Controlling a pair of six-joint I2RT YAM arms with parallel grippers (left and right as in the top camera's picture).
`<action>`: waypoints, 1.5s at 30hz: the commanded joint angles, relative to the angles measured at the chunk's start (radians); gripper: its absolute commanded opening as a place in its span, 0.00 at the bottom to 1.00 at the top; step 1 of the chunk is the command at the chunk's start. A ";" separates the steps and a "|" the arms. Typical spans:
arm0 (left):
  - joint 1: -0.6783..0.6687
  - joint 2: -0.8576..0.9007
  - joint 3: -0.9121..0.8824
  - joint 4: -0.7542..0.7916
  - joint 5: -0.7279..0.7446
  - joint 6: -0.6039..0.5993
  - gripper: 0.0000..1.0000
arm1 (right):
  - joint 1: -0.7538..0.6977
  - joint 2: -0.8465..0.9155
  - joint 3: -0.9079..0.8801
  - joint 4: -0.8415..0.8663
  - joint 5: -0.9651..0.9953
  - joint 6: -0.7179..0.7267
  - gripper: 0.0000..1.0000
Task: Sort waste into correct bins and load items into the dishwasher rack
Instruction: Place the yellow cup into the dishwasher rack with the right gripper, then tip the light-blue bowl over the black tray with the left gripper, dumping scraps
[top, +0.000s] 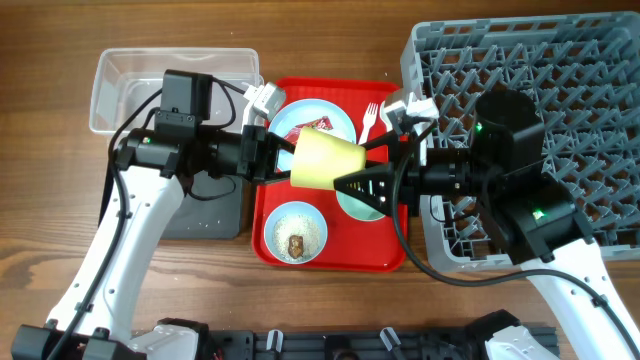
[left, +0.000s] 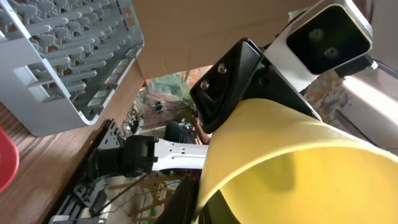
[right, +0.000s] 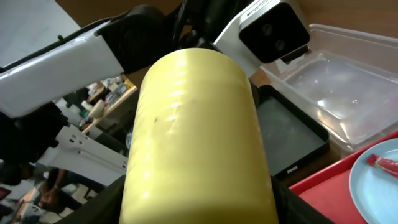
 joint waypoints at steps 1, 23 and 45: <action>-0.007 -0.003 0.011 0.004 0.016 0.018 0.06 | 0.021 -0.005 0.018 0.005 -0.027 0.003 0.48; -0.007 -0.003 0.011 0.003 -0.234 0.017 1.00 | -0.304 0.180 0.018 -0.864 1.028 0.108 0.54; -0.689 0.249 -0.134 -0.031 -1.644 -0.366 0.54 | -0.304 -0.143 0.121 -0.672 0.946 0.081 0.89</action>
